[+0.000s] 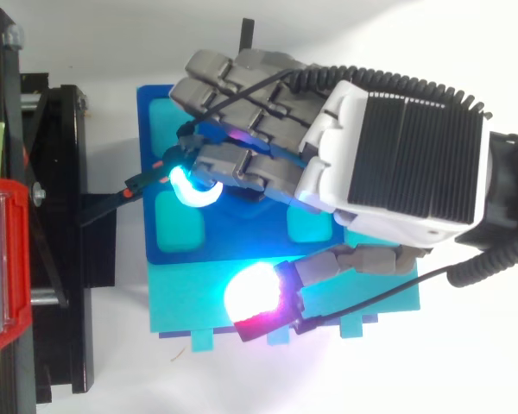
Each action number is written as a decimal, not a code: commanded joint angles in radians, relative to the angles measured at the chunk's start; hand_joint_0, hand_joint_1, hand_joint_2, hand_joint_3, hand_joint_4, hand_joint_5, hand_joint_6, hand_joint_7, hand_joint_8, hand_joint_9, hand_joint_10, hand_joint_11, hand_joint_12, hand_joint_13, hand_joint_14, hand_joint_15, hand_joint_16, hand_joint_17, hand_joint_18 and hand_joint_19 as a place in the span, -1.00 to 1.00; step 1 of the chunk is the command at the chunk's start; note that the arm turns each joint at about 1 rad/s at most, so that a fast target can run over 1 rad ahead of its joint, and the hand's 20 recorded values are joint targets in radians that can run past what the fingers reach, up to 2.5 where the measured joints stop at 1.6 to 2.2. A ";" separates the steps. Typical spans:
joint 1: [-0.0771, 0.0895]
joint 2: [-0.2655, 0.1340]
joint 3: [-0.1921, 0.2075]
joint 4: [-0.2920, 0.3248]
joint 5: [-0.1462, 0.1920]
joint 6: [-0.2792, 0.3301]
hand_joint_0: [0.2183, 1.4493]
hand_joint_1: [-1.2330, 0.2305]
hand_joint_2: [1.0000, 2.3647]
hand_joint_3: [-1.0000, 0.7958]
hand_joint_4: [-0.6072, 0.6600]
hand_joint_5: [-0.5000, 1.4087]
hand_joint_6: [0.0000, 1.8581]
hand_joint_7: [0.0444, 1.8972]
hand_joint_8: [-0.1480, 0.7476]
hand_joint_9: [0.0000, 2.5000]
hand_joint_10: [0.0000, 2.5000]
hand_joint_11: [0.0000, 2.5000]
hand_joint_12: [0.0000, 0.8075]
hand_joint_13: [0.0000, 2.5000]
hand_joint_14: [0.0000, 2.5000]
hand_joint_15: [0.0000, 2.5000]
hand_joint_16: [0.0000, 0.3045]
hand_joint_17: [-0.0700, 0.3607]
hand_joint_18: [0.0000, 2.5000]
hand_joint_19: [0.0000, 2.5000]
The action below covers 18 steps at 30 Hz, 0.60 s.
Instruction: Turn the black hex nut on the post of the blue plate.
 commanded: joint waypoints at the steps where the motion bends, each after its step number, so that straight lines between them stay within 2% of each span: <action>1: -0.007 0.000 0.000 -0.001 -0.006 0.000 -0.73 0.20 -1.00 -0.44 0.41 -0.69 -0.46 0.01 -0.09 -0.84 -1.00 -0.98 -0.02 -0.84 -1.00 -0.97 -0.61 -0.06 -0.86 -0.86; 8: -0.015 0.000 0.000 0.002 -0.008 -0.002 -0.73 0.21 -1.00 -0.44 0.41 -0.69 -0.46 0.01 -0.09 -0.84 -1.00 -0.99 -0.02 -0.84 -1.00 -0.97 -0.61 -0.06 -0.86 -0.86; 12: -0.025 0.000 0.000 0.000 -0.008 -0.002 -0.73 0.21 -1.00 -0.44 0.41 -0.69 -0.46 0.01 -0.09 -0.84 -1.00 -0.98 -0.02 -0.84 -1.00 -0.97 -0.61 -0.06 -0.86 -0.86; 18: -0.038 0.000 0.000 -0.003 -0.029 -0.002 -0.72 0.21 -1.00 -0.44 0.41 -0.69 -0.46 0.01 -0.09 -0.84 -1.00 -0.98 -0.03 -0.84 -1.00 -0.97 -0.61 -0.06 -0.86 -0.86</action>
